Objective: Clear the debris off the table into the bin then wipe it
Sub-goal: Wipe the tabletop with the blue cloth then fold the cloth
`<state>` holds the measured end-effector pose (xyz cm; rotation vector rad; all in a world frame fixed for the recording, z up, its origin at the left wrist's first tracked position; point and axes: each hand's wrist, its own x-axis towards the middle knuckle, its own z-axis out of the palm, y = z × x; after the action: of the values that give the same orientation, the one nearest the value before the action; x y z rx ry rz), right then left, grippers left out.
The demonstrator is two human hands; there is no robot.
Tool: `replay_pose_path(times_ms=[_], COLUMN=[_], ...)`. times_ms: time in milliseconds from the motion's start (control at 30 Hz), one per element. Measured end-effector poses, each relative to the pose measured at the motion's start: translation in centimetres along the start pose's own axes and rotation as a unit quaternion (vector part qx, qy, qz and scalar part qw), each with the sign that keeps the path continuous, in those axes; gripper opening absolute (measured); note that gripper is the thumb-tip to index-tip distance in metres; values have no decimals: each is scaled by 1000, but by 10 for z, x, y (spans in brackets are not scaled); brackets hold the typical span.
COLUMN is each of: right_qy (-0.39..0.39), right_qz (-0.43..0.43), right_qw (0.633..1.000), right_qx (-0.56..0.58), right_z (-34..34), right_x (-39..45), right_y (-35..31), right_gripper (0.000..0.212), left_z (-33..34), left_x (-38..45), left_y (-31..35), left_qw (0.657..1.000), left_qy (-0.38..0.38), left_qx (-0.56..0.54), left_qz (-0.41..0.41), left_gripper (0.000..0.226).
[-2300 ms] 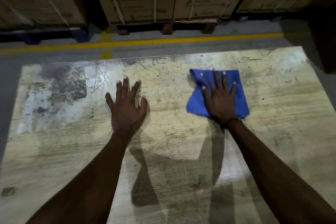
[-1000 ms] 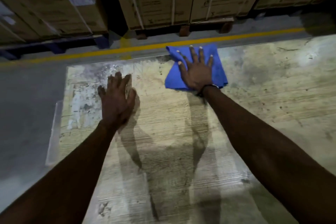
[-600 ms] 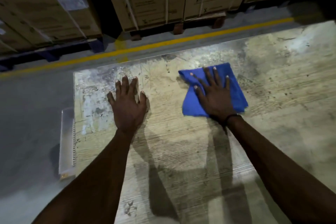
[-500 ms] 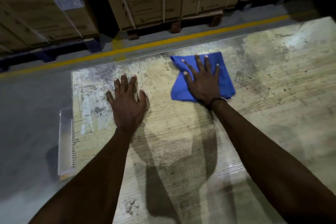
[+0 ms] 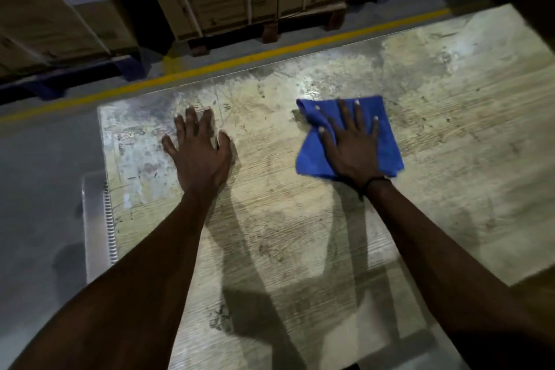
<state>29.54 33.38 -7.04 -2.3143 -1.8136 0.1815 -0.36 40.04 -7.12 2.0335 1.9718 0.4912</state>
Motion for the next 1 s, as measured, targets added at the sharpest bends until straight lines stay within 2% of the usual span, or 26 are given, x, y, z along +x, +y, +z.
replay_pose_path(times_ms=[67,133,233,300,367,433,533,633,700,833,900,1000], right_qy=[-8,-1,-4,-27,-29,-29,-19,-8,-4,-1,-31,-44], right_qz=[-8,-53,-154,-187,-178,-132,-38,10,-2,-143,-192,-168], right_qw=[1000,998,988,982,984,990,998,1000,1000,990,981,984], right_qx=[10,16,10,14,0,-35,-44,-18,-14,-17,-14,-40], right_z=[8,16,17,9,-2,-8,-19,-22,-15,-3,-10,-24], right_x=[22,18,-40,-94,-139,-153,-125,-77,-70,-138,-194,-232], right_y=[-18,-40,-57,-43,-10,35,88,87,61,18,25,75], right_gripper=[58,56,52,51,51,51,56,61,61,54,52,53], left_z=[0,-1,-3,-4,-5,-4,-2,2,3,-6,-14,-25], left_x=[0,0,-1,-2,-3,-5,-27,-71,-110,-186,-224,-265], left_y=[0,0,1,1,1,0,-1,2,5,6,1,-7], left_qw=[1000,1000,1000,1000,1000,1000,999,1000,1000,999,1000,1000], left_qy=[1,1,2,-1,0,-1,8,17,12,18,5,5], left_qx=[-8,-8,-9,-12,-14,-21,-29,-18,-24,-24,-11,1], left_qz=[-1,-3,-4,-3,-1,9,21,15,12,32,22,3], left_gripper=[63,62,61,60,60,59,57,53,52,54,56,55])
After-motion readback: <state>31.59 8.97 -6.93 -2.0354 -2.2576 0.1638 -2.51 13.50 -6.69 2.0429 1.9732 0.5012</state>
